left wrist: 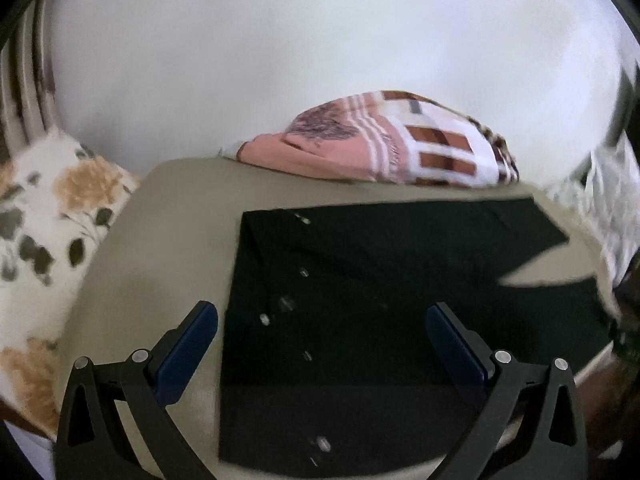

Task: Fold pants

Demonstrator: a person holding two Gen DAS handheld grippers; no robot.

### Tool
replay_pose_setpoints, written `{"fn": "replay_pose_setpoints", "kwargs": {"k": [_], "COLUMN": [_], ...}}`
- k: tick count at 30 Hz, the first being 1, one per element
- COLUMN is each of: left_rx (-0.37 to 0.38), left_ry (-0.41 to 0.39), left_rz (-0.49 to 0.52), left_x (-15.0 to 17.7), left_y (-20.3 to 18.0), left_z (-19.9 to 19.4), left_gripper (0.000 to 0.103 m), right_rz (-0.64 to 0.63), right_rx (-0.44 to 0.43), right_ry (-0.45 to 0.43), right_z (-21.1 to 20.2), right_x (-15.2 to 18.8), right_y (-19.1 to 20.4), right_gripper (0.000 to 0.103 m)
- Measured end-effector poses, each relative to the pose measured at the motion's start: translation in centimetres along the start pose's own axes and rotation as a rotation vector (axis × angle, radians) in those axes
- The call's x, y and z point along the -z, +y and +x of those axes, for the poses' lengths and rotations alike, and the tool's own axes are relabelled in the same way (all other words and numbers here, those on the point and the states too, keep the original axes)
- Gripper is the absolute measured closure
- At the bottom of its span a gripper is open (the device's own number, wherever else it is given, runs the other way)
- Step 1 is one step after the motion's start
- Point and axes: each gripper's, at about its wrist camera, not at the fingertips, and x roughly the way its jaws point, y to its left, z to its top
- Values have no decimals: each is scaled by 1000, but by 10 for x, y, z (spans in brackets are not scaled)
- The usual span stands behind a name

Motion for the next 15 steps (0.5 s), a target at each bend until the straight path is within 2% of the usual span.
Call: {"fn": "replay_pose_setpoints", "kwargs": {"k": [1,4,6,7,9,11,15], "left_rx": [35,76,187,222,226,221,235], "left_ry": [2,23,43,66,112,134,197], "left_rz": [-33,-112,-125,-137,-124,-64,-22], "left_x": [-6,-26,-39,-45,-57,-67,-76], "left_y": [16,58,76,84,94,101,115], "left_z": [8,40,66,79,108,134,176], "left_gripper": [1,2,10,17,20,22,29], "right_rz": [1,2,-2,-5,-14,-21,-27], "right_rx": [-1,-1,-2,-2,1,6,23], "right_ry": [6,21,35,41,53,61,77], "right_z": [3,12,19,22,28,34,43], "right_x": [-1,-4,-7,-8,-11,-14,-20], "right_y": [1,2,5,6,11,13,15], "right_gripper": [0,0,0,0,0,0,0]}}
